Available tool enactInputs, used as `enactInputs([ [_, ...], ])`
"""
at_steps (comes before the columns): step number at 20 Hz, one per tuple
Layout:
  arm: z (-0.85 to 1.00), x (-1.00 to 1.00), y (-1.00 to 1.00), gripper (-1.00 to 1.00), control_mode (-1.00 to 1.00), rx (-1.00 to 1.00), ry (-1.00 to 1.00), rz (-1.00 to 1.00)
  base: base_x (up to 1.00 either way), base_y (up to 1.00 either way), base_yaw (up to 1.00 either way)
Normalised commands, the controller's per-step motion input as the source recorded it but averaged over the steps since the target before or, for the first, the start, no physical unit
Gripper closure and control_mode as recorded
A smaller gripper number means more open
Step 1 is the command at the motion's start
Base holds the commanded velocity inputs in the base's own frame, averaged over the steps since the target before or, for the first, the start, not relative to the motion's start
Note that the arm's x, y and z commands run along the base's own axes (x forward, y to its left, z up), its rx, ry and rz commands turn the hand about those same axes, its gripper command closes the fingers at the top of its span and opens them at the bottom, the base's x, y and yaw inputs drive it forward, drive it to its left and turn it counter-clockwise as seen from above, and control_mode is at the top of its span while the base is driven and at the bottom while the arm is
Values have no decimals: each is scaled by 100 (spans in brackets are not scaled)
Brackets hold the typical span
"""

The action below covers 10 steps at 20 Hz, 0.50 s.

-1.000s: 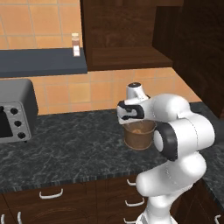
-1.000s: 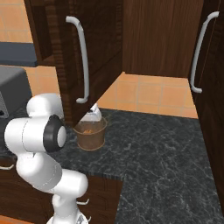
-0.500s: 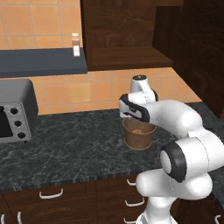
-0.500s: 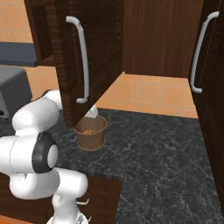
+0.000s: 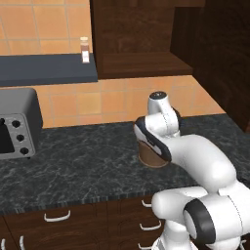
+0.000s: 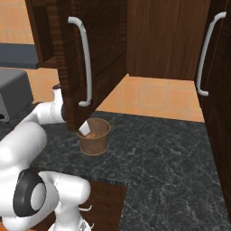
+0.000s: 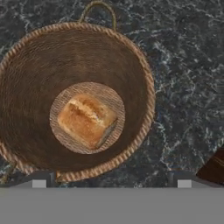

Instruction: Open the cabinet, pick up the bread from the cabinet and place it in the basket. Then move the basket to the dining counter.

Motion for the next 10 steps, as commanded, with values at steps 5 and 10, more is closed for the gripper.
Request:
enactInputs([
  [5, 17, -42, -8, -100, -100, 18, 4, -49, 0, 0, 0],
  [10, -6, -23, -9, -100, -100, 12, 6, -24, 0, 0, 0],
])
